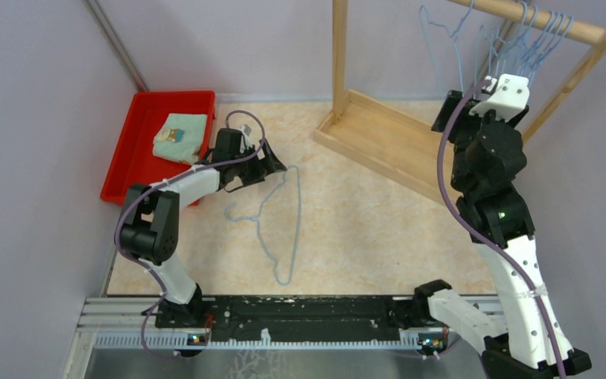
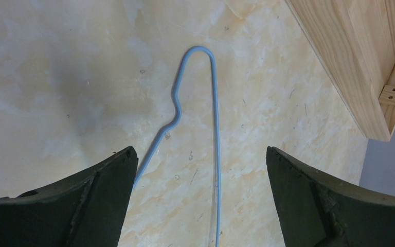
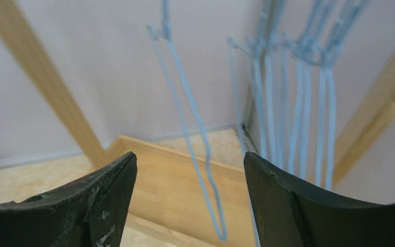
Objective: Organize the hangers
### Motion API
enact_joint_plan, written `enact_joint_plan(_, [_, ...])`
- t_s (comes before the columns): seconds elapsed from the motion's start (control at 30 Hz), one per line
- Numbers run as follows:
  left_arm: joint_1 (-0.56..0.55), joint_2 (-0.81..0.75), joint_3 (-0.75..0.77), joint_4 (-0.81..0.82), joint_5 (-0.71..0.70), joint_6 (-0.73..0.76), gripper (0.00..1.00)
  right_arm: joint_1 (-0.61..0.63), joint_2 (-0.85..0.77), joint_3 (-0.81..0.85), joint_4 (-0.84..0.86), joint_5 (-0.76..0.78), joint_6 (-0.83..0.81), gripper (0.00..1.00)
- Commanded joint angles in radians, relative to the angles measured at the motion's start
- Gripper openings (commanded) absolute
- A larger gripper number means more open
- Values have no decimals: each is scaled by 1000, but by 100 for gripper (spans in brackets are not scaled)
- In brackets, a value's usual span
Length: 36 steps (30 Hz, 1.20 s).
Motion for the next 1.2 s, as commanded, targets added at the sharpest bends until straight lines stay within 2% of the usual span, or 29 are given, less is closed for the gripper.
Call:
enact_joint_plan(0.0, [-2,10,32,-7,-3,13,100,8,69,57,108,-420,-42,76])
enact_joint_plan(0.17, [0,-8,14,-21,-59,27,100,10,204,154,23,-824,1,76])
enact_joint_plan(0.23, [4,-15,4,-23,-76,27,100,35,276,198,-63,-915,12,74])
enact_joint_plan(0.33, [34,-26,-16,-32,-79,-8,100,135,362,226,-143,-900,-36,73])
enact_joint_plan(0.53, [123,-113,-97,-24,-83,-18,100,231,474,145,-99,-916,40,70])
enact_joint_plan(0.83, [250,-271,-172,-95,-88,5,100,463,665,44,-92,-836,16,64])
enact_joint_plan(1.03, [285,-332,-126,-170,-106,45,100,569,785,-9,-22,-820,102,57])
enact_joint_plan(1.17, [295,-364,-73,-225,-115,54,100,619,817,-70,35,-835,151,56])
